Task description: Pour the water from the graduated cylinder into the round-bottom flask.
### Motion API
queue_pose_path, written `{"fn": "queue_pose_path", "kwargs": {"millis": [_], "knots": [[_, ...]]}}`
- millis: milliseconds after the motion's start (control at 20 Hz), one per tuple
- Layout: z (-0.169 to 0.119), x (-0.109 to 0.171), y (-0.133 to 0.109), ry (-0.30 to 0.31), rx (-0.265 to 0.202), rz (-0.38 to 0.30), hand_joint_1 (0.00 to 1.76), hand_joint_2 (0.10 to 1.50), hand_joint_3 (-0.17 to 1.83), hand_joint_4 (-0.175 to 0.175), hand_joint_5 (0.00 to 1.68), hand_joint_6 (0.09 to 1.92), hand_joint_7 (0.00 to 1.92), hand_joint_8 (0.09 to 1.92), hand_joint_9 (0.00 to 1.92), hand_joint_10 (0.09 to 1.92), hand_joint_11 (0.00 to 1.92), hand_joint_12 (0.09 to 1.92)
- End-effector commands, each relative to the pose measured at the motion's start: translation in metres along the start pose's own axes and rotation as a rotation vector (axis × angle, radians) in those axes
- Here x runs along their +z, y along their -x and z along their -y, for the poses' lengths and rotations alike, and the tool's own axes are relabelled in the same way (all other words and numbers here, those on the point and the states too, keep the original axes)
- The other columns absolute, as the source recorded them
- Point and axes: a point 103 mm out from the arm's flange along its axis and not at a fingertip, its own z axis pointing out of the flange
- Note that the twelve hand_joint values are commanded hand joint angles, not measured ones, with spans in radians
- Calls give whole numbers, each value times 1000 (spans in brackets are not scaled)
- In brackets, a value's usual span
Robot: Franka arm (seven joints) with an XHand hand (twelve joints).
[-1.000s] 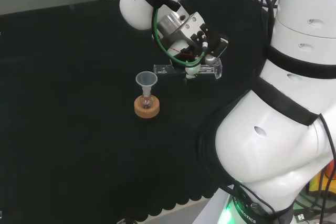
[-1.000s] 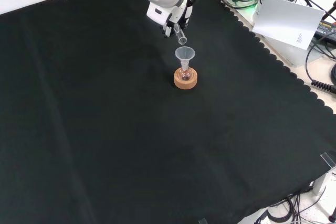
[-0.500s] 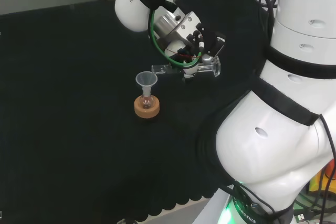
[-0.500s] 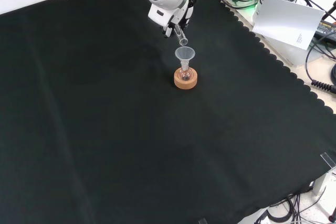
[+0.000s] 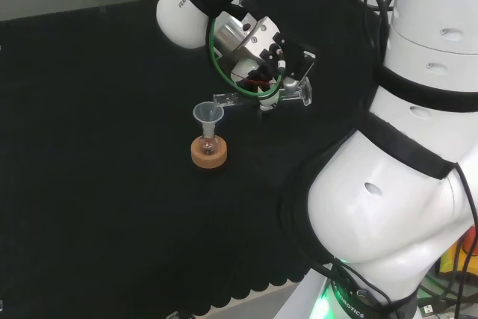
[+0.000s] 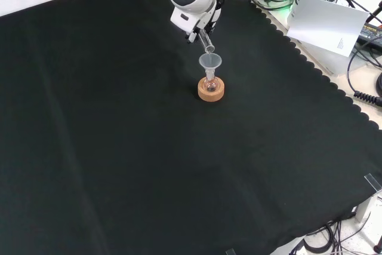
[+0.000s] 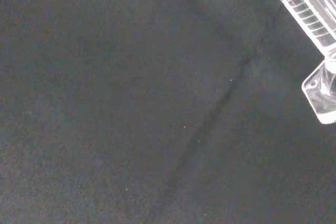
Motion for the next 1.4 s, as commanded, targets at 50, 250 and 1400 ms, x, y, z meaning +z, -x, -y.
{"fn": "queue_pose_path", "kwargs": {"millis": [50,250,1400], "knots": [[0,-2,-1,-3,6,20,1124,1130,-13,-105,984,1023,1280,296,1474,87,1366,686],[0,-2,-1,-10,11,42,1123,1130,-13,-104,983,1025,1279,295,1473,87,1364,684],[-2,-10,2,-66,104,116,1121,1133,-12,-102,976,1034,1277,290,1471,87,1360,684]]}}
